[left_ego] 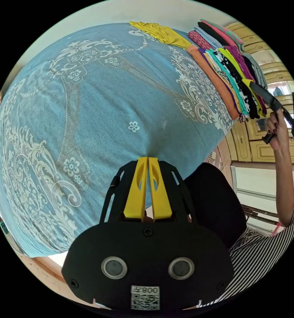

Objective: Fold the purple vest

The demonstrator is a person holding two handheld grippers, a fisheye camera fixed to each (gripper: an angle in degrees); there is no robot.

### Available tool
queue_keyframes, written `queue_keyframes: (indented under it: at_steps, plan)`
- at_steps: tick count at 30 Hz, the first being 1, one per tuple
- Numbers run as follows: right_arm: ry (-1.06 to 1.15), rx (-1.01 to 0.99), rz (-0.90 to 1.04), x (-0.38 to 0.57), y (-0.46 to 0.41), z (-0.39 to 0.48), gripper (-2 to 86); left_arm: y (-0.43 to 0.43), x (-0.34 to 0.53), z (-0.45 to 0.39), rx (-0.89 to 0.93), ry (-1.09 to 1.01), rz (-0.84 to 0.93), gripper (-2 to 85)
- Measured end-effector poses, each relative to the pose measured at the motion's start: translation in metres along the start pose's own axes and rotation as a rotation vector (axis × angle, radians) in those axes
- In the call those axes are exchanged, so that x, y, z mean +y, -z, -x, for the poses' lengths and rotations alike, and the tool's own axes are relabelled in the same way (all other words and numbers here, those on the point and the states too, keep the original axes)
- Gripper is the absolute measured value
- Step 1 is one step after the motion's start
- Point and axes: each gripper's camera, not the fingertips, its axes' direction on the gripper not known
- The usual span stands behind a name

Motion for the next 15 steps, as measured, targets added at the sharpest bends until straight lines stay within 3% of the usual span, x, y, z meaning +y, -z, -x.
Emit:
queue_keyframes:
  at_steps: [5,15]
  plan:
    - [-0.156,0.049,-0.136,-0.028,0.057,-0.079,6.0,0.024,0.023,-0.023,-0.072,-0.014,-0.061,0.2]
    - [-0.164,0.153,-0.05,-0.057,0.042,-0.103,6.3,0.071,0.043,-0.037,-0.086,-0.026,-0.045,0.2]
